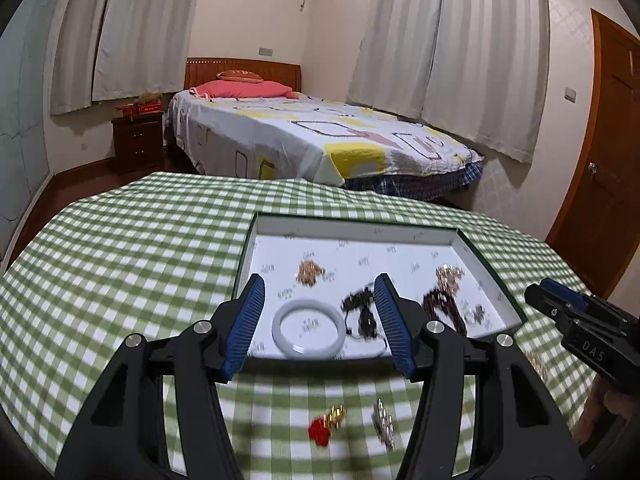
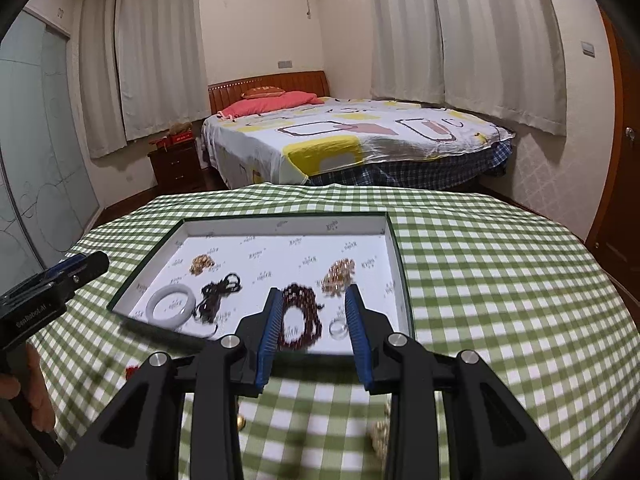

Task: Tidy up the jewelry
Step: 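Withdraw both tools from the box toward the remaining jewelry, then grasp the red bead charm with the left tool while the right grasps the red tassel, then carry the red charm and tassel into the box while both tools open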

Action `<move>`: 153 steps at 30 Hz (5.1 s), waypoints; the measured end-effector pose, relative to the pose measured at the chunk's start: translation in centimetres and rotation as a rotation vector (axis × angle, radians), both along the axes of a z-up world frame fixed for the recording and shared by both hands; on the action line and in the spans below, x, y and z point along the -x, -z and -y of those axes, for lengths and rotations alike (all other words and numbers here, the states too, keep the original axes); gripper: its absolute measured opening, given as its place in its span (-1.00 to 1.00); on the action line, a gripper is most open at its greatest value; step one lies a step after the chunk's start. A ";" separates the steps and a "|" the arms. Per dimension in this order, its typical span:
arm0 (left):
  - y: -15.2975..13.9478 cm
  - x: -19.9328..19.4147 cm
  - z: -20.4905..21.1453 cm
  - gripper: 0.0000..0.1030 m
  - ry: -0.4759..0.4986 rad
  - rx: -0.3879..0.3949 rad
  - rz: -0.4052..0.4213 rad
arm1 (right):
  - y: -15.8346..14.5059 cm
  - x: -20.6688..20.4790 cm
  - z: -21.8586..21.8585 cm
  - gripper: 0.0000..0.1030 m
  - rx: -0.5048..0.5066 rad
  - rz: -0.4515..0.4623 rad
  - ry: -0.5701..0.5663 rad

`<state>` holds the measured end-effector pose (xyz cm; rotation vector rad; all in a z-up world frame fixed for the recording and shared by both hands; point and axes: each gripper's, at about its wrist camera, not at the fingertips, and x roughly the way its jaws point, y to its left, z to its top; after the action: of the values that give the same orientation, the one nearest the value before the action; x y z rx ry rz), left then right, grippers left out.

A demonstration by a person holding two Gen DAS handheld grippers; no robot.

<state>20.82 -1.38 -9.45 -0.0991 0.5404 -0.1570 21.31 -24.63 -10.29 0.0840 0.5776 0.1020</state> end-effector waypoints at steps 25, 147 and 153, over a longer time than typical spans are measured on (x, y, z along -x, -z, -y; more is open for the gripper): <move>6.8 3.7 0.9 0.06 0.020 -0.068 -0.174 | 4.3 4.6 0.1 -0.35 -0.030 -0.078 0.005; -3.9 -9.6 4.2 -0.80 0.084 0.008 0.067 | -4.1 -9.4 -4.1 -0.79 -0.031 0.121 -0.093; -0.4 -12.7 5.6 -0.81 0.085 -0.048 -0.027 | -1.0 -12.5 -3.9 -0.79 -0.039 0.030 -0.086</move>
<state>33.57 -6.97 -9.07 -0.0313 0.5751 -0.2259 33.85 -20.70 -9.27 0.0956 0.5499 0.1983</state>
